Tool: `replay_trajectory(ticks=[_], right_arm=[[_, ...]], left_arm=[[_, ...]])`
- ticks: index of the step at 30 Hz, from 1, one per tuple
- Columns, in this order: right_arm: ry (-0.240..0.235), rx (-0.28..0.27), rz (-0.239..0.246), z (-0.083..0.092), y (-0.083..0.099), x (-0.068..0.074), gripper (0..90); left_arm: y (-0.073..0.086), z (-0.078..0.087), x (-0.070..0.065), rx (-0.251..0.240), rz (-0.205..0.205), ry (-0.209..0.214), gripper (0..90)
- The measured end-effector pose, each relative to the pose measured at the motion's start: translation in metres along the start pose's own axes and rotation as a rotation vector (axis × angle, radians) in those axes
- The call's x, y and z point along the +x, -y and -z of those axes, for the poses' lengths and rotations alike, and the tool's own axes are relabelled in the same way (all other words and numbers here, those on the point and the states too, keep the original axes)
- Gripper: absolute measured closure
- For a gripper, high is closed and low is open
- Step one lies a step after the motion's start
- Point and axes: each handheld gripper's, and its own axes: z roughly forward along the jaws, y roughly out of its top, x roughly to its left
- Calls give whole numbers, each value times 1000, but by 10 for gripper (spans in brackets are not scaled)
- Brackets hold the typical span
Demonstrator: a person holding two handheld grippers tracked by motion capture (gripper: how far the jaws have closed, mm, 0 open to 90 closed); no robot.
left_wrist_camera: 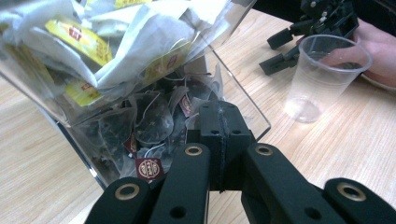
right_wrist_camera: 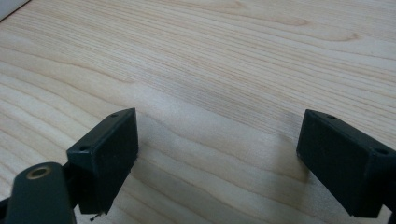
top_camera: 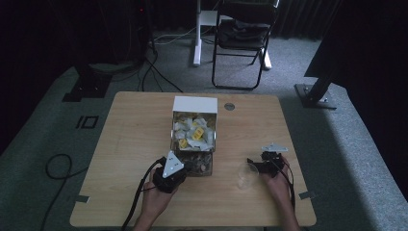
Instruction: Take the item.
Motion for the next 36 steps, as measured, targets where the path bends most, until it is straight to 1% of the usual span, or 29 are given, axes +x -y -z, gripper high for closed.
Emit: replay_trajectory(ticks=[8, 23, 28, 36], right_arm=[[0, -1, -1, 0, 0, 0, 123], [0, -1, -1, 0, 0, 0, 123], [0, -1, -1, 0, 0, 0, 123], [0, -1, -2, 0, 0, 0, 123]], left_arm=[[-4, 3, -3, -9, -5, 12, 900], [-18, 8, -11, -37, -21, 47, 900], [-22, 8, -14, -46, -25, 59, 900], [-28, 4, -20, -61, -26, 84, 900]])
